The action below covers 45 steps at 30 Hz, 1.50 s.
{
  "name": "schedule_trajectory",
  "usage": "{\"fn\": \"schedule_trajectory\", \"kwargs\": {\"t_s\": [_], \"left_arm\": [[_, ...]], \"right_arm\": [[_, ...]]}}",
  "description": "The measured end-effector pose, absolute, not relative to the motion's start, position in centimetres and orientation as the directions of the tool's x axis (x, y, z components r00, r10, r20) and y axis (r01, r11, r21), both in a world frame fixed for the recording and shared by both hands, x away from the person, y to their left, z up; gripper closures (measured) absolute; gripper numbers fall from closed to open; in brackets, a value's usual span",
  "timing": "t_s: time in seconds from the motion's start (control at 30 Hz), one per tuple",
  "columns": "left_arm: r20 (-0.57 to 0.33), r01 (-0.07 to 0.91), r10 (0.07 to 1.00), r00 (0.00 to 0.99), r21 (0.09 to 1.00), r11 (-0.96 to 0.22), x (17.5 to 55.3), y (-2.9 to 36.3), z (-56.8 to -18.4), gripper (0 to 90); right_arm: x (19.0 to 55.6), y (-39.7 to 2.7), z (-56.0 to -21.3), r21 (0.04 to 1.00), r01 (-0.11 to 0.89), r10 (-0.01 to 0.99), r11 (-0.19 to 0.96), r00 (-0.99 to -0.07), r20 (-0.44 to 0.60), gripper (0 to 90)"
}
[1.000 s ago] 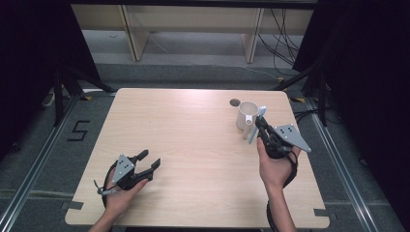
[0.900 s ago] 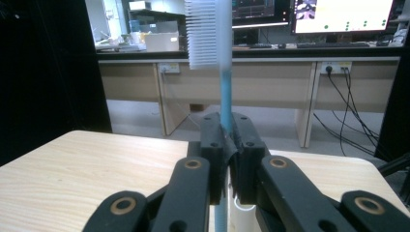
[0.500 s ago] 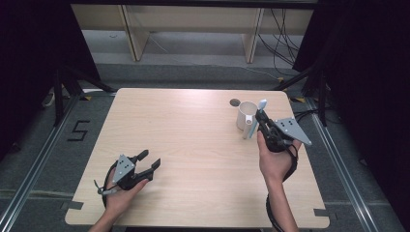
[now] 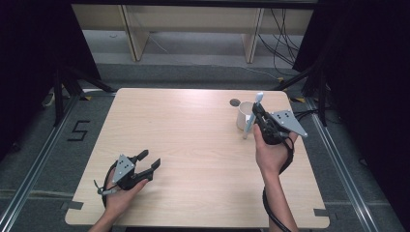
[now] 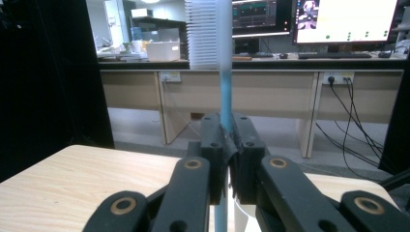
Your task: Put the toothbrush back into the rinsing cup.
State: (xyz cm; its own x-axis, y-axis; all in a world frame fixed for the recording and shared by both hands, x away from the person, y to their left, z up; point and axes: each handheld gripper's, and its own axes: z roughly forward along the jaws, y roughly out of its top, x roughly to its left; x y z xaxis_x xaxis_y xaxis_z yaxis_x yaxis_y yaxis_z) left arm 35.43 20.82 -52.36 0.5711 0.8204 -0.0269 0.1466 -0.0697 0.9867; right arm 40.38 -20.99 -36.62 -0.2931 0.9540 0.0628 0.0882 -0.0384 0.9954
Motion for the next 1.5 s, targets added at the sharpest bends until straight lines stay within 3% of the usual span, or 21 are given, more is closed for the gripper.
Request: {"fn": "schedule_trajectory", "kwargs": {"t_s": [1.5], "left_arm": [[-0.022, 0.143, 0.818, 0.574, 0.987, -0.073, 35.4, 20.8, -52.4, 38.1]], "right_arm": [[45.6, -21.1, -37.0, 0.995, 0.102, 0.972, 0.004, -0.234, 0.020, 86.1]]}}
